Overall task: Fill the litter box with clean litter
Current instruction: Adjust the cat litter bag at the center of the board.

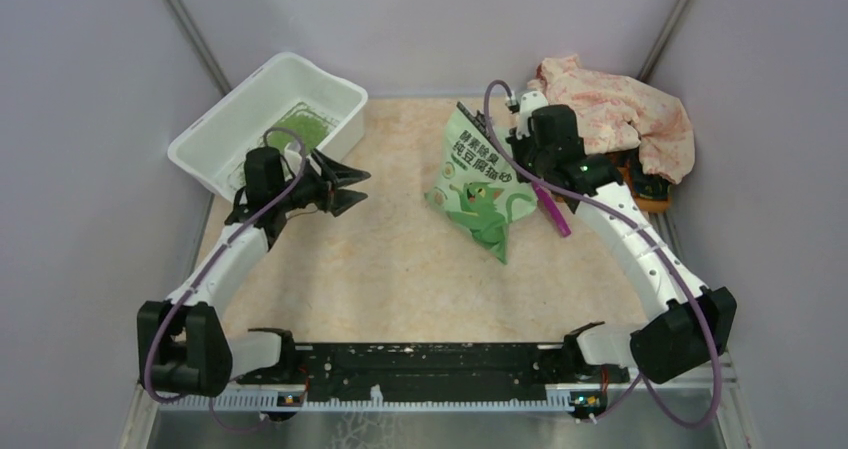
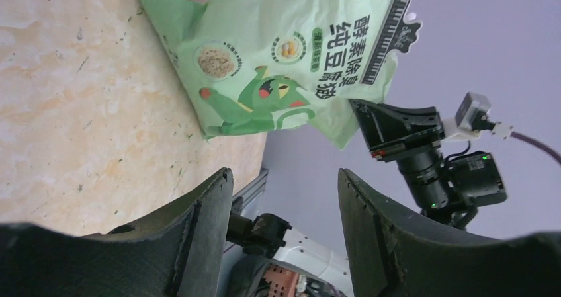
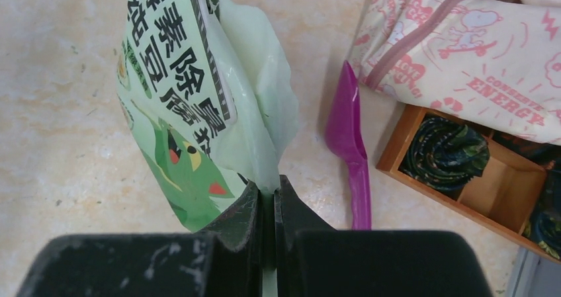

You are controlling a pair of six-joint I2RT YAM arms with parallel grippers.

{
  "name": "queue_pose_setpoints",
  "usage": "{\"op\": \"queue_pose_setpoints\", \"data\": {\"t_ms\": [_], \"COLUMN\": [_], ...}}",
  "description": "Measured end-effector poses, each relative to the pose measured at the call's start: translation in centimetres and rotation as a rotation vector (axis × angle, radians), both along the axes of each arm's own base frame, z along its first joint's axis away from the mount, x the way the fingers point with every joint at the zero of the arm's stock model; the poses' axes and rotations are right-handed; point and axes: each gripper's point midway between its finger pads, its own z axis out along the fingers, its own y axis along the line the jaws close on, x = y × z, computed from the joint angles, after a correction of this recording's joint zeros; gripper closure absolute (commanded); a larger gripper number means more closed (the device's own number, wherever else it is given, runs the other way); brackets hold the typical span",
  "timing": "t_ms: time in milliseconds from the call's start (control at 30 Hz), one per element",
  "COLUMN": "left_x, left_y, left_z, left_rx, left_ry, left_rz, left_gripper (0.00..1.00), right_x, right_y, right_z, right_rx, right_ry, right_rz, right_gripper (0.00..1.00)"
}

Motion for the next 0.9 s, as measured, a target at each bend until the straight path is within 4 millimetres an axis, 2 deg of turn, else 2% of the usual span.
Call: {"op": "queue_pose_setpoints", "data": {"t_ms": [100, 233, 400, 500, 600, 700, 833, 900], "left_x": [0.3, 1.6, 2.9, 3.5, 3.9, 3.8, 3.2, 2.6], "left_y": [-1.7, -4.1, -5.1, -5.5, -6.4, -7.1, -7.9, -8.5], "left_z": [0.4, 0.5, -0.7, -0.6, -0.5, -2.0, -4.8, -5.6], "left_rx": [0.027, 0.067, 0.136, 0.187, 0.232, 0.287, 0.382, 0.417], "left_ry": [-0.029, -0.066, -0.084, -0.125, -0.169, -0.171, -0.14, -0.137], "left_rz": [-0.033, -0.076, -0.078, -0.071, -0.084, -0.105, -0.124, -0.143], "left_gripper": [0.35, 0.35, 0.33, 0.33, 0.32, 0.32, 0.32, 0.32], "right_x": [0.6, 1.1, 1.7, 2.4, 2.7, 3.0, 2.4, 2.4], "right_y": [-1.3, -1.4, -0.9, -0.6, -0.4, 0.1, 0.3, 0.6], "right_z": [0.2, 0.8, 1.7, 1.9, 1.6, 0.6, -1.0, -0.7], "right_rx": [-0.001, 0.01, 0.026, 0.03, 0.04, 0.085, 0.137, 0.172], "right_ry": [-0.01, -0.029, -0.049, -0.057, -0.058, -0.064, -0.039, -0.041], "right_rz": [-0.037, -0.041, -0.028, -0.025, -0.022, -0.027, -0.042, -0.039], "right_gripper": [1.0, 1.0, 1.0, 0.99, 0.71, 0.52, 0.5, 0.44]}}
